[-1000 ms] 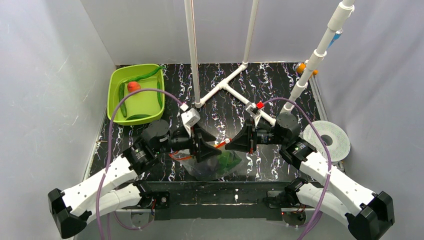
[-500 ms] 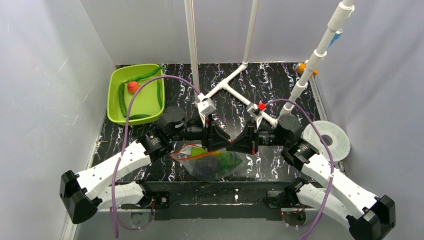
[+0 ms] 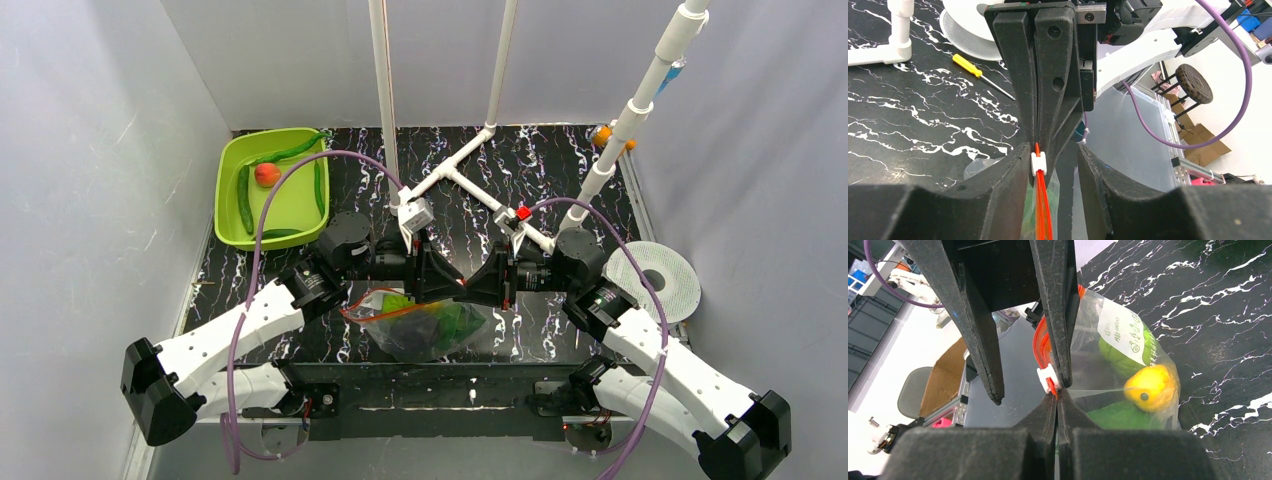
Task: Place the food in the zip-top bag and seal the zipper
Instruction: Zip the zipper food storage bag at the center of the board.
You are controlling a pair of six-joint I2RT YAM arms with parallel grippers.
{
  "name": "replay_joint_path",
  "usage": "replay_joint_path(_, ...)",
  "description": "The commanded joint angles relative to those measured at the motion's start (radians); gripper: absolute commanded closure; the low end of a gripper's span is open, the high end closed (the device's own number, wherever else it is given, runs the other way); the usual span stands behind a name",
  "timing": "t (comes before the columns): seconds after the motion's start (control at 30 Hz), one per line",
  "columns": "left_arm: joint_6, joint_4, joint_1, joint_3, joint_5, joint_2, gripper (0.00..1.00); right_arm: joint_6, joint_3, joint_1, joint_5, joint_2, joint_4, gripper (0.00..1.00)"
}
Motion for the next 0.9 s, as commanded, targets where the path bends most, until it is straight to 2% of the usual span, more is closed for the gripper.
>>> replay_joint_path(0.0,0.016,0.007,0.001,-0.011,0.034,-0.003,0.6,0.002,0.037,-0.003,0.004,-0.01,0.033,0.99)
replay_joint_path(0.47,0.071,-0.067,0.001,0.004,0.03,-0.004,1.0,0.016,0.043,-0.002,0.053,-0.035,0.006,0.99)
replay_joint_path(0.7,0.113,-0.164,0.001,0.01,-0.017,-0.039,1.0,0.049,0.041,-0.003,0.153,-0.066,-0.031,0.99)
replay_joint_path(0.87,0.166,-0.284,0.001,0.011,-0.056,-0.083,1.0,0.073,0.02,-0.003,0.3,-0.121,-0.063,0.99)
